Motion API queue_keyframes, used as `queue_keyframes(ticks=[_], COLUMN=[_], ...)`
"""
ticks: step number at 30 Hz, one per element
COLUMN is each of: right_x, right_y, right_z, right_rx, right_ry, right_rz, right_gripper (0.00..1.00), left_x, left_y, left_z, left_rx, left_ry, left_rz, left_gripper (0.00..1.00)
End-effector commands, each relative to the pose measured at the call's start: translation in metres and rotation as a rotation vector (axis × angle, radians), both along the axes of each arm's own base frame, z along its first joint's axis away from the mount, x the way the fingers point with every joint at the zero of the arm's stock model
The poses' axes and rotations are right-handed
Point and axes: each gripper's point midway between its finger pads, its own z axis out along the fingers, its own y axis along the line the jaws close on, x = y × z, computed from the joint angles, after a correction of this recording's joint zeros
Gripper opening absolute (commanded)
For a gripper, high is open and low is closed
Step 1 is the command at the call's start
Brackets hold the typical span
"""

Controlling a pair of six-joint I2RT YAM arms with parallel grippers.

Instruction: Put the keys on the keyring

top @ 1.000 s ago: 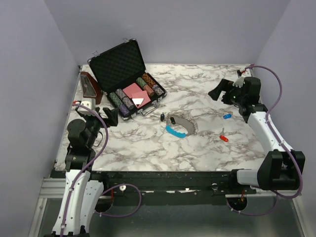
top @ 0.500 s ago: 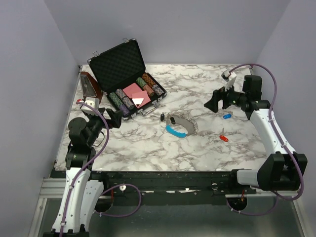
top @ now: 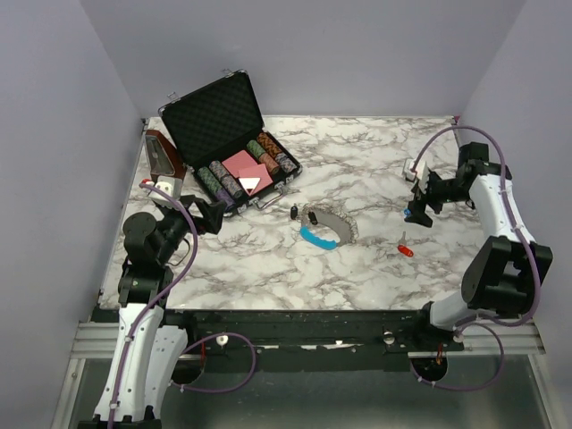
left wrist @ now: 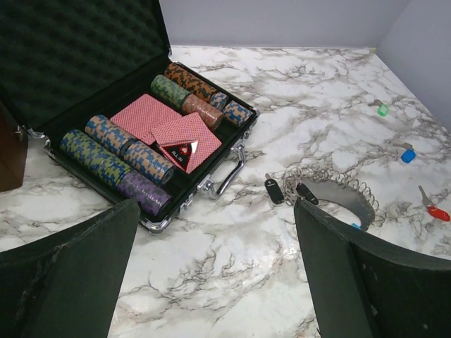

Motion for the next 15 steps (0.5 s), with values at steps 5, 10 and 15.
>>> queue_keyframes(ticks=[5,10,15], right_x=[-0.030,-0.056,-0.069], right_y=[-0.011,-0.011,-0.012], right_z=[-0.056,-0.080,-0.103], right_rx=[-0.179,-0.165,-0.217], right_ry=[0.048,0.156,0.108], right_rz=[0.376,0.512,0.574], right_gripper=[0.95,0.75,0.64], left_x=[-0.006,-0.005,-0.004], left_y=[-0.007,-0.007,-0.009], left_z=[0.019,0.019,0.017], left_rx=[-0.005,-0.002,-0.003], left_ry=[-0.048,-0.047,-0.037], left_rz=[-0.047,-0.047,-0.057], left_gripper=[0.99,0.99,0.99])
